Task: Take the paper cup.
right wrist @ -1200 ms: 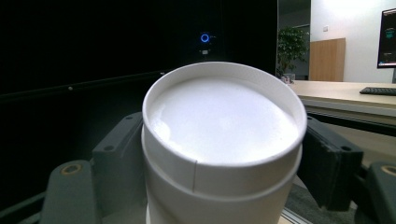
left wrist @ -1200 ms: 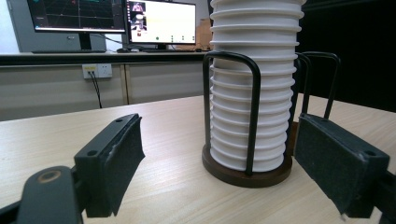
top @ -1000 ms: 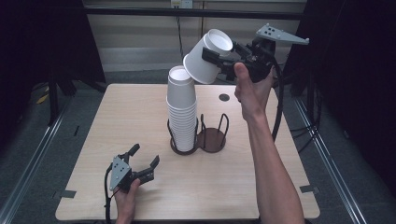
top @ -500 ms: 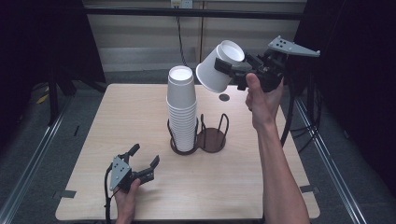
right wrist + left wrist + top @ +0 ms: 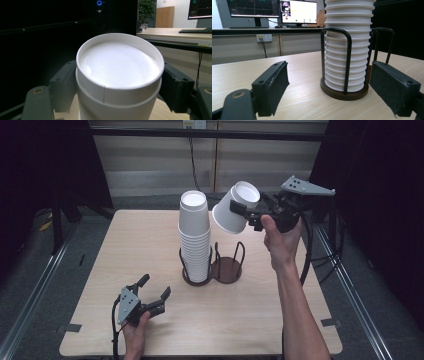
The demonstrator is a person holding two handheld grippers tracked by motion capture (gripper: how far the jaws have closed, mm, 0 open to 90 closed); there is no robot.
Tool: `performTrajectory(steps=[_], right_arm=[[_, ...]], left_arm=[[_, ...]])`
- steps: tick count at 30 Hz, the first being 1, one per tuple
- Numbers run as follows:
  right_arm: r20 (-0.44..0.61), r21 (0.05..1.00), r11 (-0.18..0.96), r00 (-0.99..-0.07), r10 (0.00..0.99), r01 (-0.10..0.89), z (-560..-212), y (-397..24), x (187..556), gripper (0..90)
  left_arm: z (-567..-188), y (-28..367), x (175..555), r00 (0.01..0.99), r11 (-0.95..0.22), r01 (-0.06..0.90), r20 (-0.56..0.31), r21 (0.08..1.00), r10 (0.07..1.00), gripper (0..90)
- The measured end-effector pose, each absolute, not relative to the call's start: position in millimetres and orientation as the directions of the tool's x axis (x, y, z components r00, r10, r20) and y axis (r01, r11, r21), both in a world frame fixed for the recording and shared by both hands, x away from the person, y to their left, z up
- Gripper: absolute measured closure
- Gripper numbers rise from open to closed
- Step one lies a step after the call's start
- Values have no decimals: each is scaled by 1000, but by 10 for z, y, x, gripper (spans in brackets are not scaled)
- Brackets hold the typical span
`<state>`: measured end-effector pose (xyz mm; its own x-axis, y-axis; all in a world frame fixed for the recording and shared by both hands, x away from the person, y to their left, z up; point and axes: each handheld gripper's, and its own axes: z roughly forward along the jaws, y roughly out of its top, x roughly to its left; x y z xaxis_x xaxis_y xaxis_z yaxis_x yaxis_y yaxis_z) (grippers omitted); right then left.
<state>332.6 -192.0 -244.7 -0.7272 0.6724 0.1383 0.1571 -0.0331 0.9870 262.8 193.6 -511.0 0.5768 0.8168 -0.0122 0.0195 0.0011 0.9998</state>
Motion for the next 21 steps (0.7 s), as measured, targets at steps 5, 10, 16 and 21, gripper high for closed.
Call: performTrajectory(steps=[5, 10, 16, 21], right_arm=[[140, 985, -19, -727, 672, 172, -2508, -1952, 3306, 238], [144, 981, -3, -718, 681, 194, -2641, -1951, 3271, 237], [138, 978, 22, -713, 687, 210, -2758, -1929, 3239, 237], [135, 973, 45, -713, 688, 227, -2872, -1886, 3217, 237]], left_arm=[[-5110, 1936, 2629, 577, 1, 19, -12, 1000, 817, 156], [-5110, 1936, 2629, 577, 1, 19, -12, 1000, 817, 156], [-5111, 1935, 2629, 576, 1, 19, -12, 1000, 817, 156], [-5110, 1935, 2629, 575, 1, 19, -12, 1000, 818, 156]])
